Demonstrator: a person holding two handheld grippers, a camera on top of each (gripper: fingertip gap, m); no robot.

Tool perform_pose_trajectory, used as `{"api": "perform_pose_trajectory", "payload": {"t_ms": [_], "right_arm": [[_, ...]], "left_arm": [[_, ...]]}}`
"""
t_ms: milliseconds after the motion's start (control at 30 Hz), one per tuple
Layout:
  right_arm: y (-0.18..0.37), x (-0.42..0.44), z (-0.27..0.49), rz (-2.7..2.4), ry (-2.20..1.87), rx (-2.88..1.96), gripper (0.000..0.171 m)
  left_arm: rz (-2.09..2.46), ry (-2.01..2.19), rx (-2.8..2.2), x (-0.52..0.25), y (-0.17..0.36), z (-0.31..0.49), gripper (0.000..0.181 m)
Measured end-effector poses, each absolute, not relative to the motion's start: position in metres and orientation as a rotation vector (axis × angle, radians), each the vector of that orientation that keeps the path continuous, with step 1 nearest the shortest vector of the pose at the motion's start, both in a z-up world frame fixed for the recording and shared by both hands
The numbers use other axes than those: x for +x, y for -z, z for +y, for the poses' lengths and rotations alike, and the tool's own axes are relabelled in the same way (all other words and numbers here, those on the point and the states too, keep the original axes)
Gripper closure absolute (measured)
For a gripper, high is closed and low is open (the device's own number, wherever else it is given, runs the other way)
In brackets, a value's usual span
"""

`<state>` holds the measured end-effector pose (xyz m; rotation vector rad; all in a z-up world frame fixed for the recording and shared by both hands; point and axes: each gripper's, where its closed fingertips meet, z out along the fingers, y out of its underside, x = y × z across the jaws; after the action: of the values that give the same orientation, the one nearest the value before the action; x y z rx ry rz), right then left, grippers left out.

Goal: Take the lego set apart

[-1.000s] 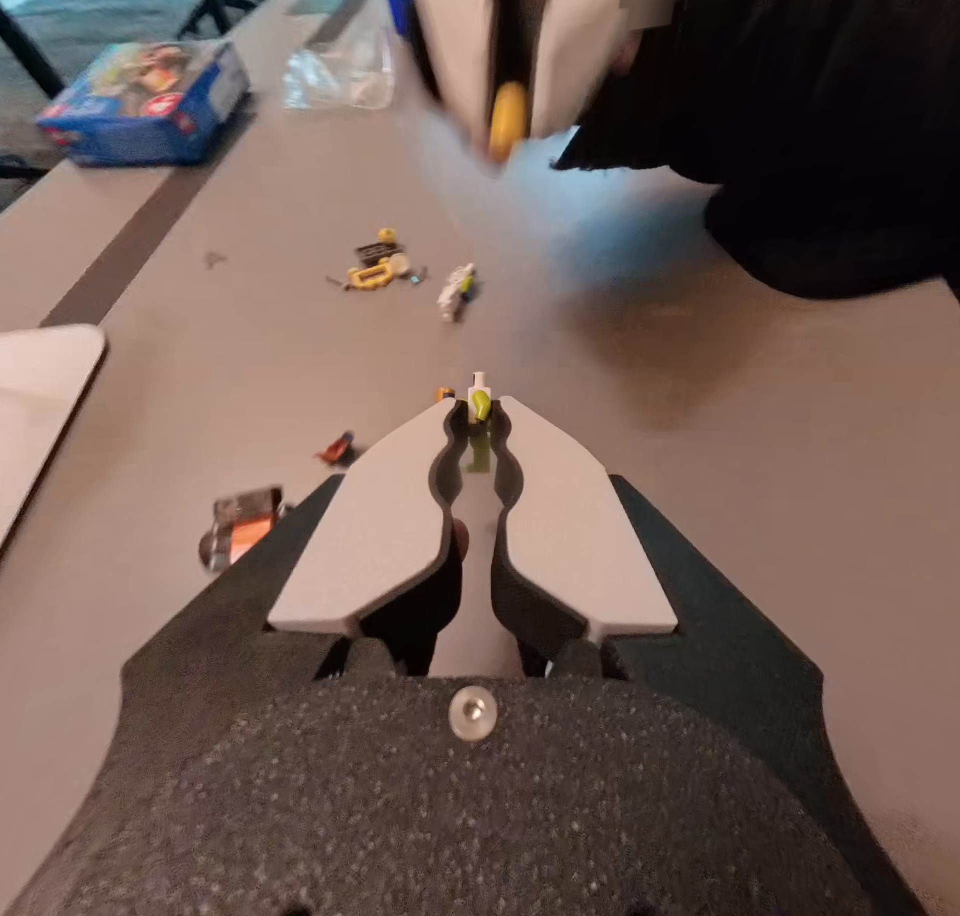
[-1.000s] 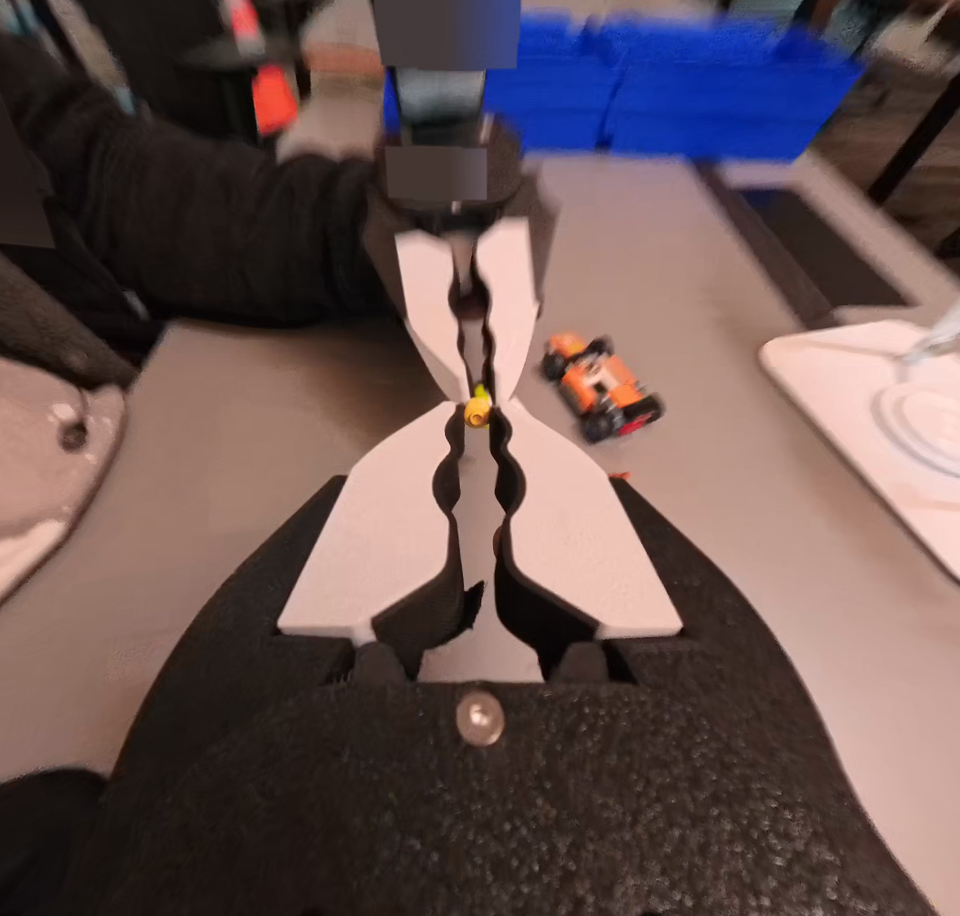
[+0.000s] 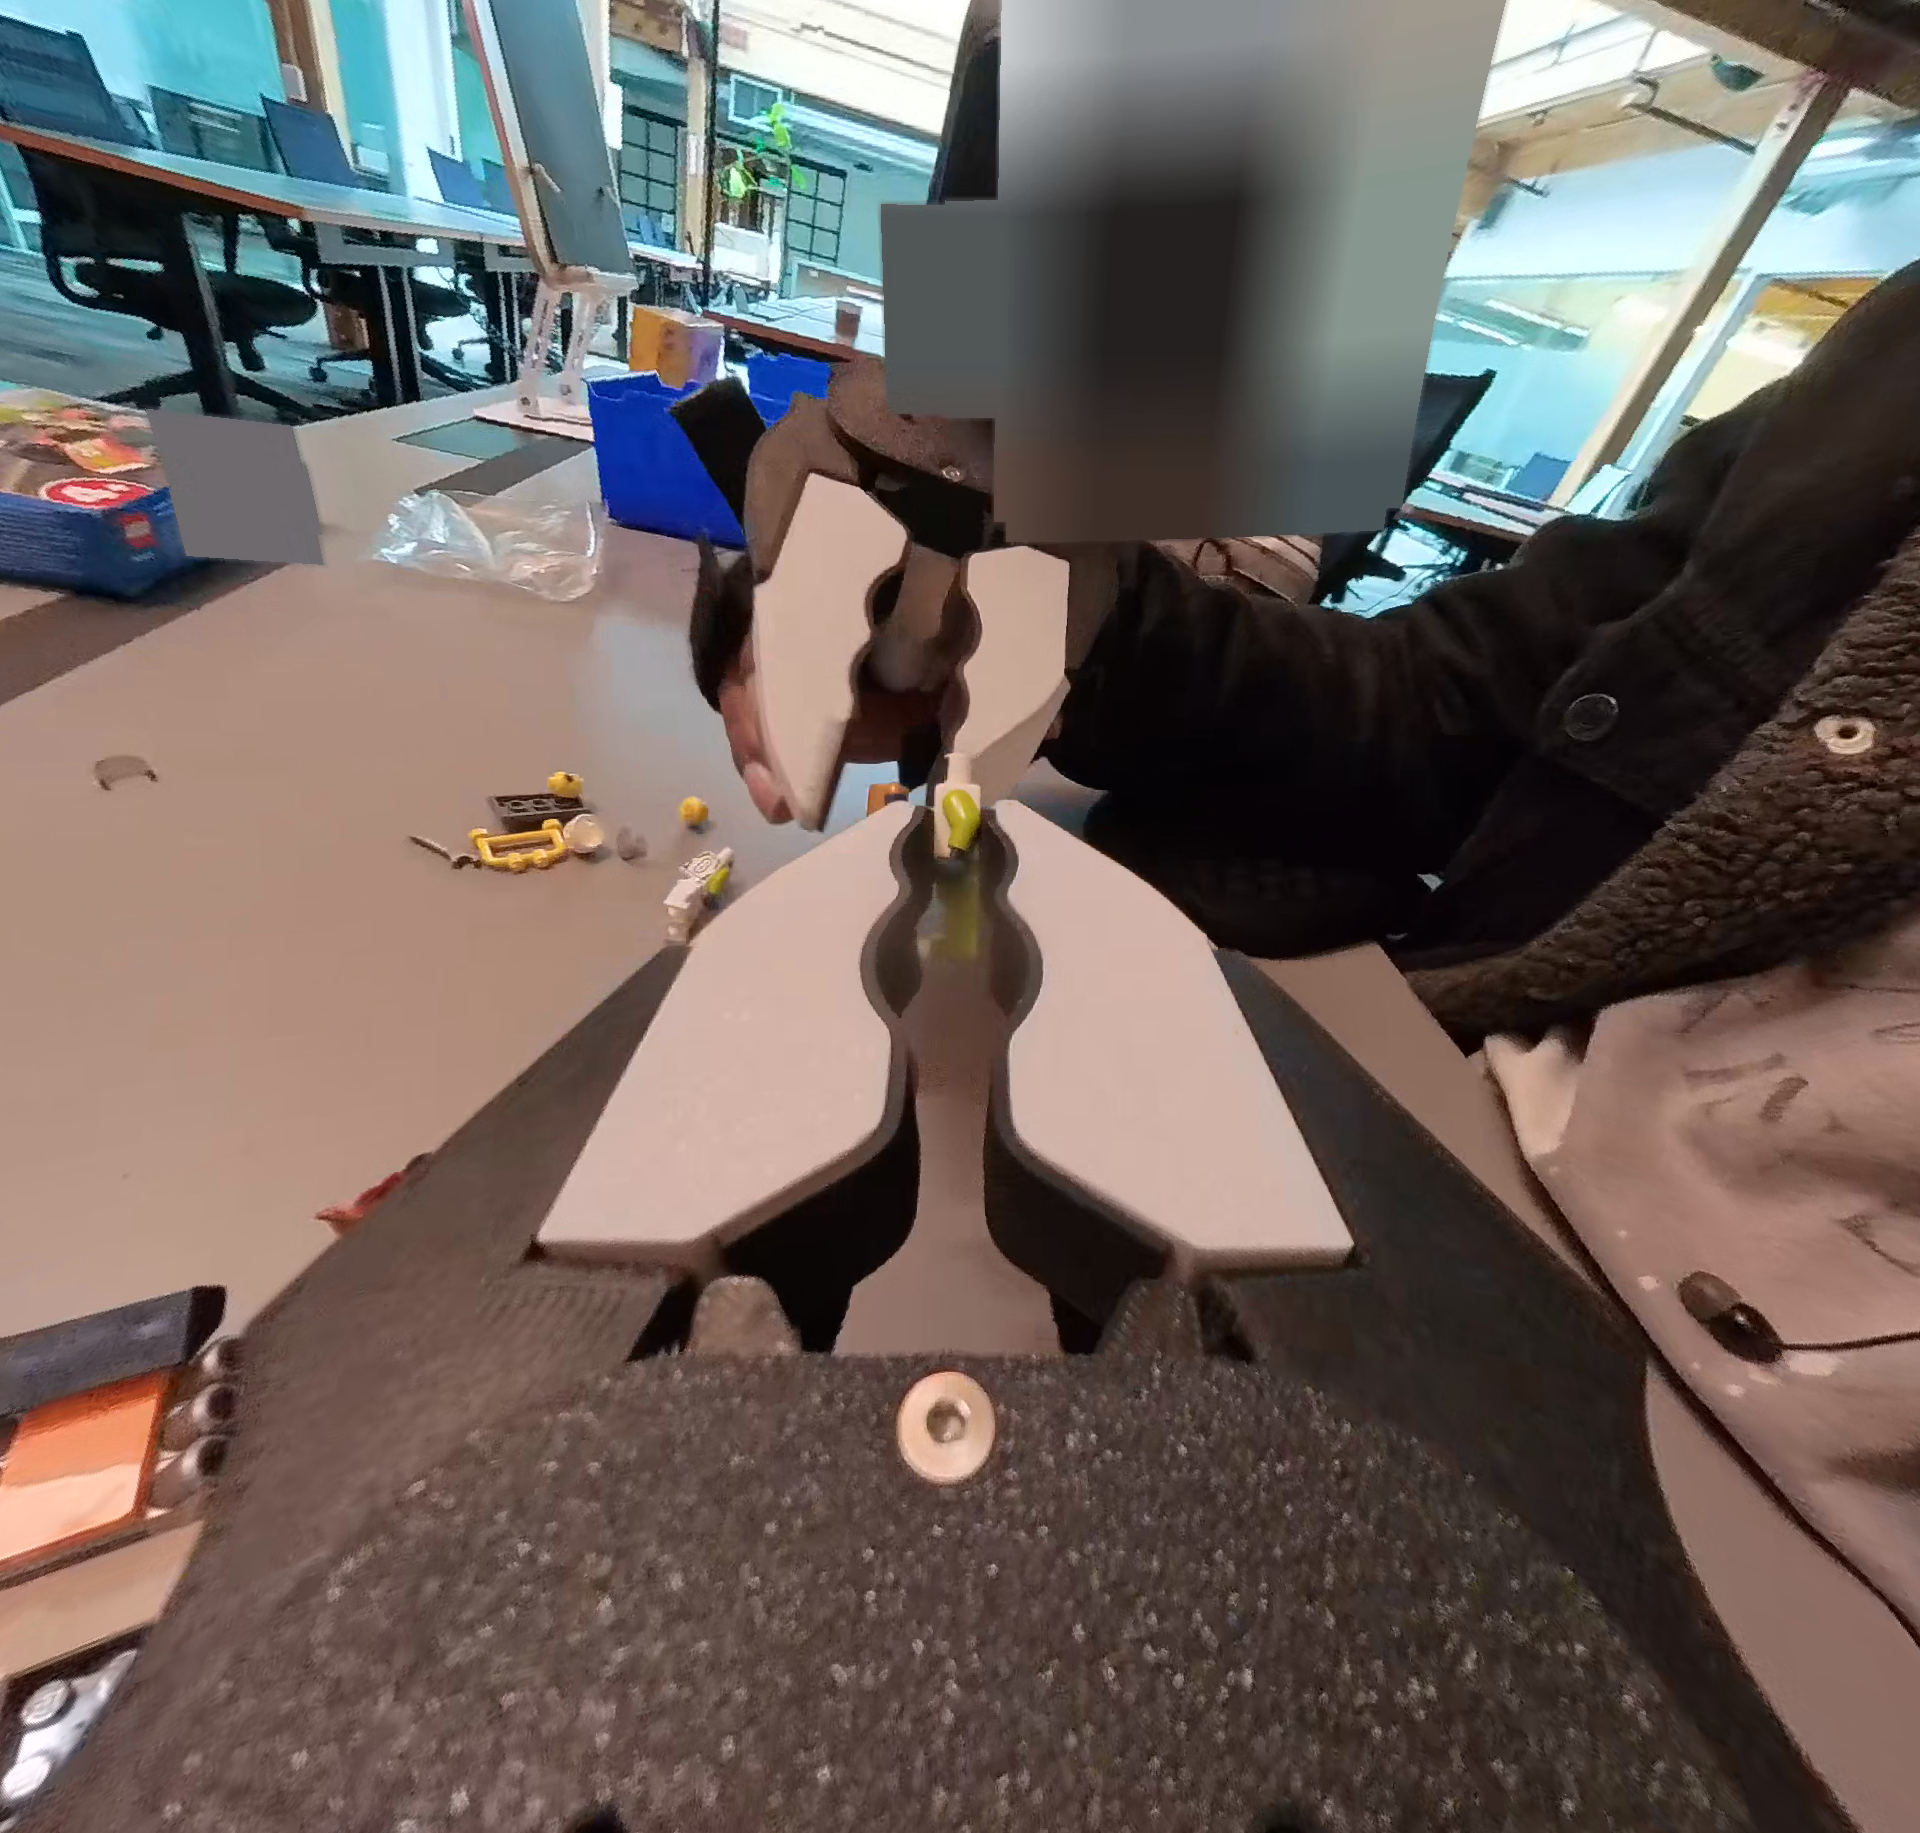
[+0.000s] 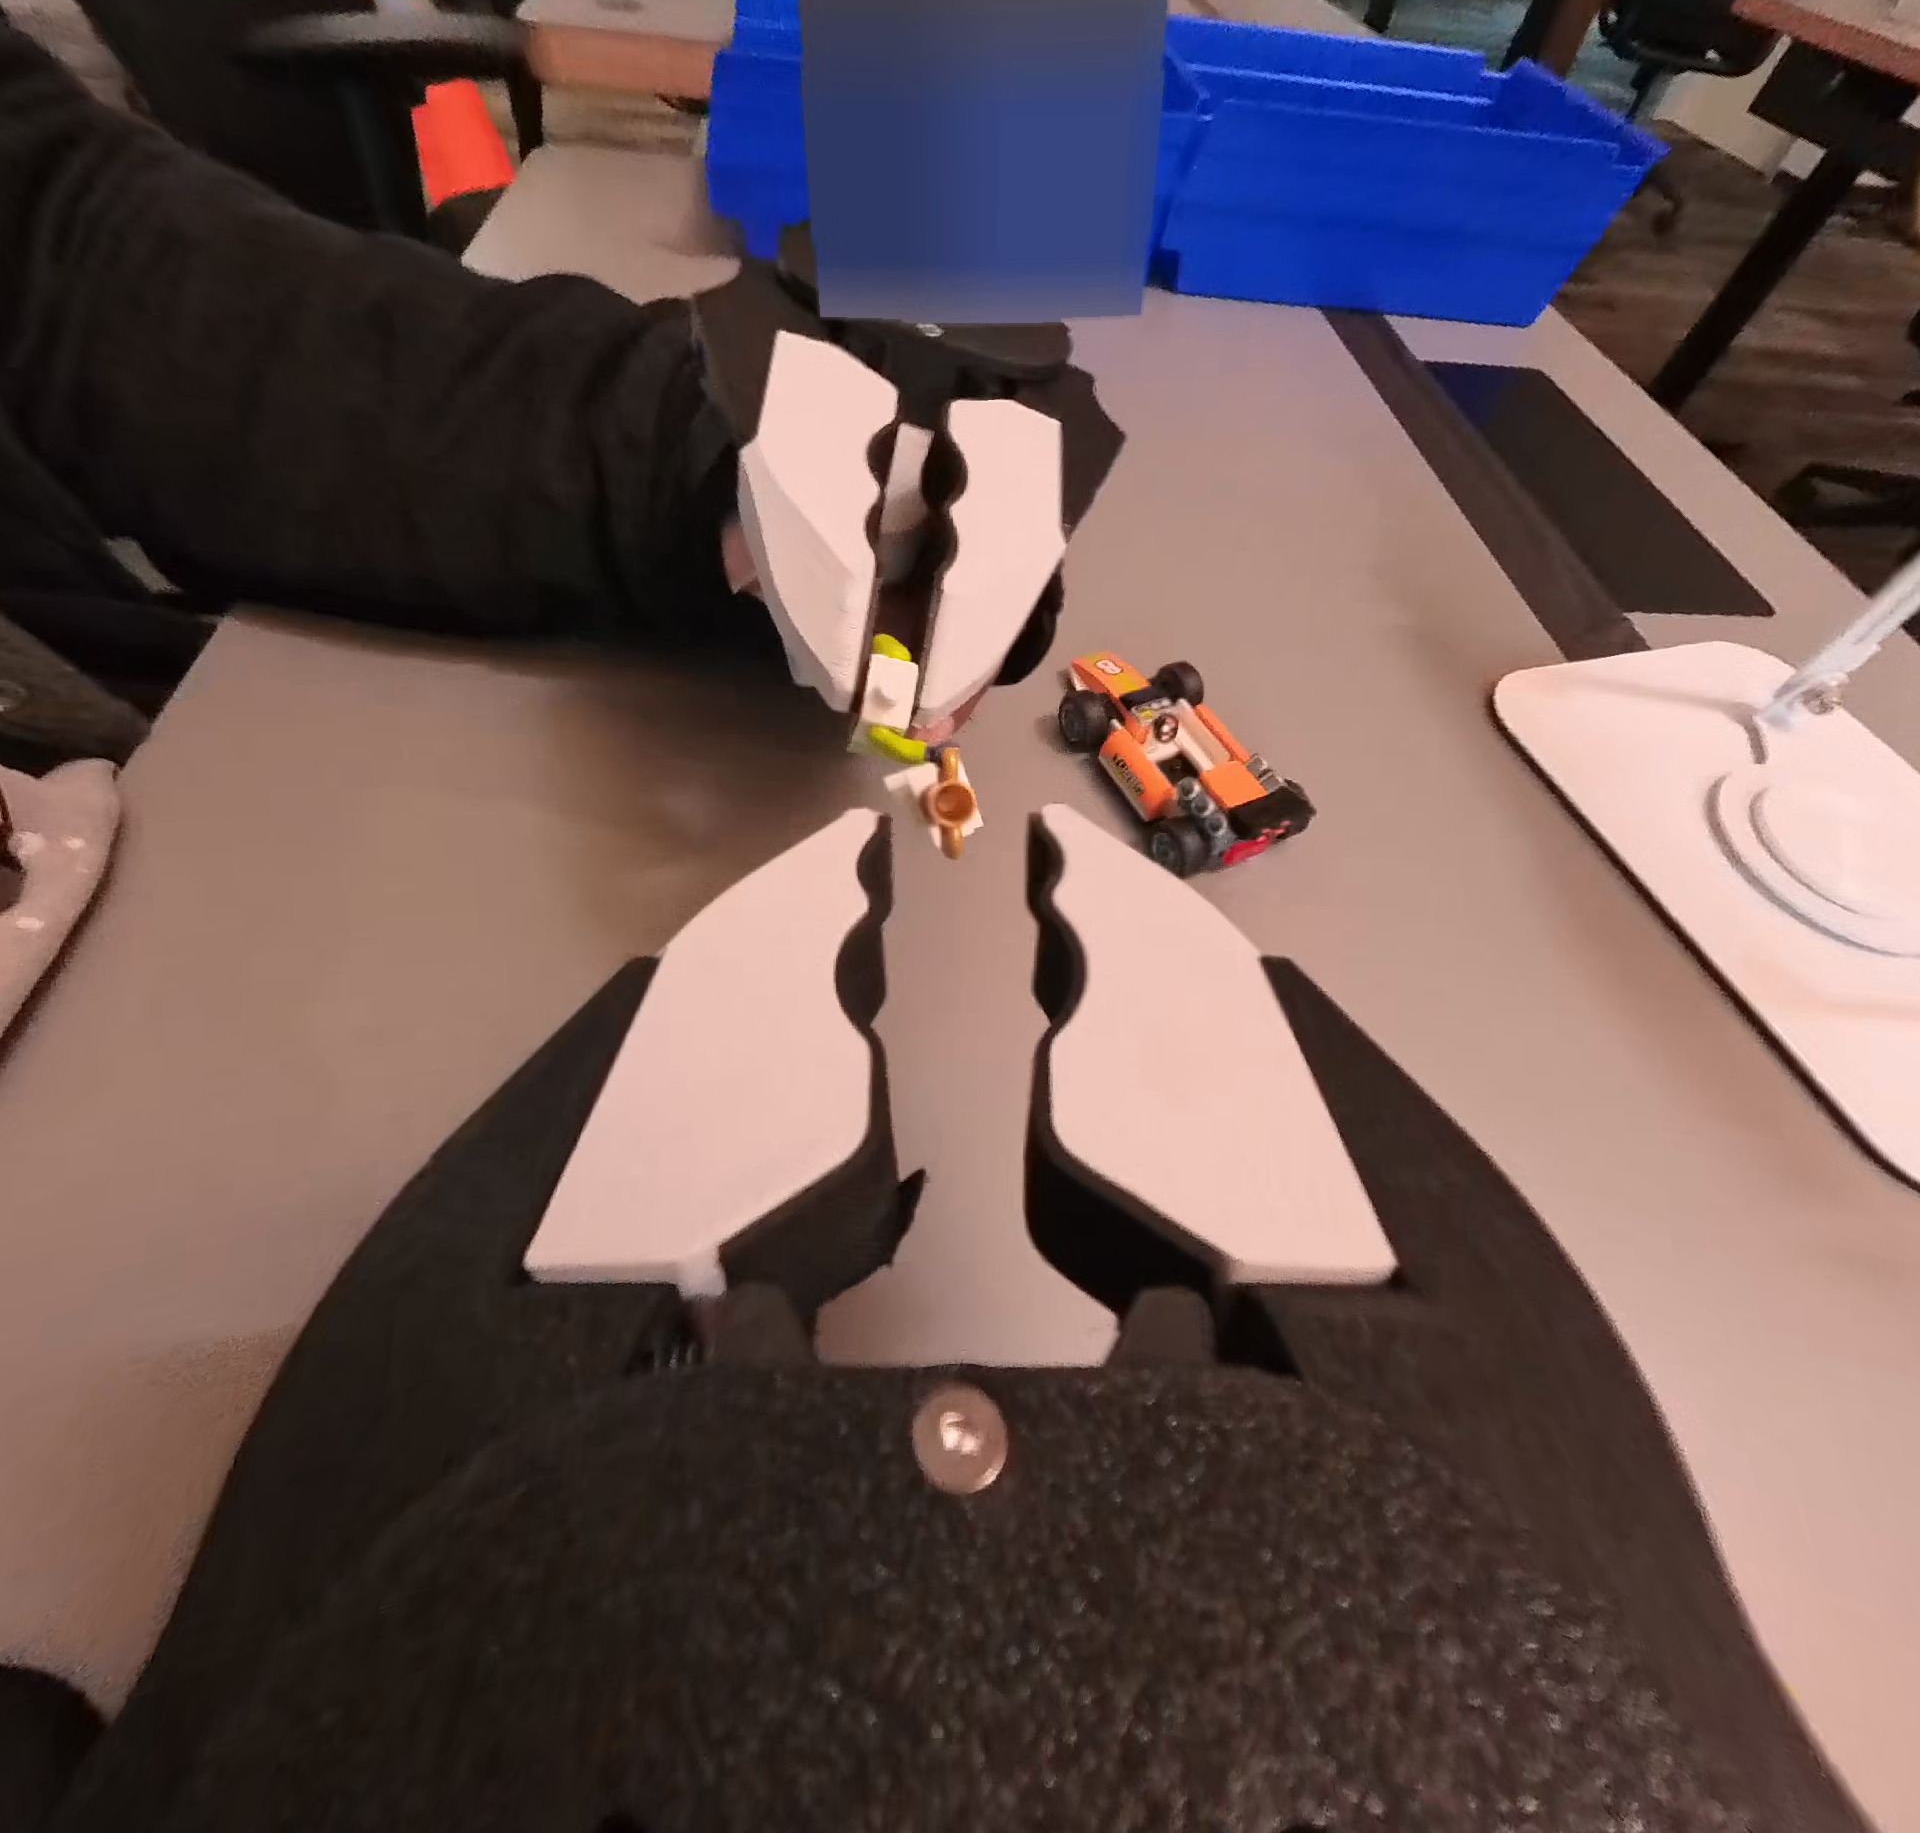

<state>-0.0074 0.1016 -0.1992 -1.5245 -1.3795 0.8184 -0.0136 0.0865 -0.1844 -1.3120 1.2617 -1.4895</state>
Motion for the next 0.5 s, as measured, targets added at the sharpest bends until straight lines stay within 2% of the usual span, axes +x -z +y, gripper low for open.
{"api": "perform_pose_trajectory", "payload": {"t_ms": [133,500], "right_arm": [[0.199,-0.011,0.098,-1.387,-0.841,-1.503,0.163],[0.197,-0.006,0.090,-1.415,-0.945,-1.531,0.163]], "left_arm": [[1.286,1.499,-1.322,-0.011,0.188,0.083,0.173],[1.330,1.527,-1.323,-0.009,0.188,0.076,0.173]]}}
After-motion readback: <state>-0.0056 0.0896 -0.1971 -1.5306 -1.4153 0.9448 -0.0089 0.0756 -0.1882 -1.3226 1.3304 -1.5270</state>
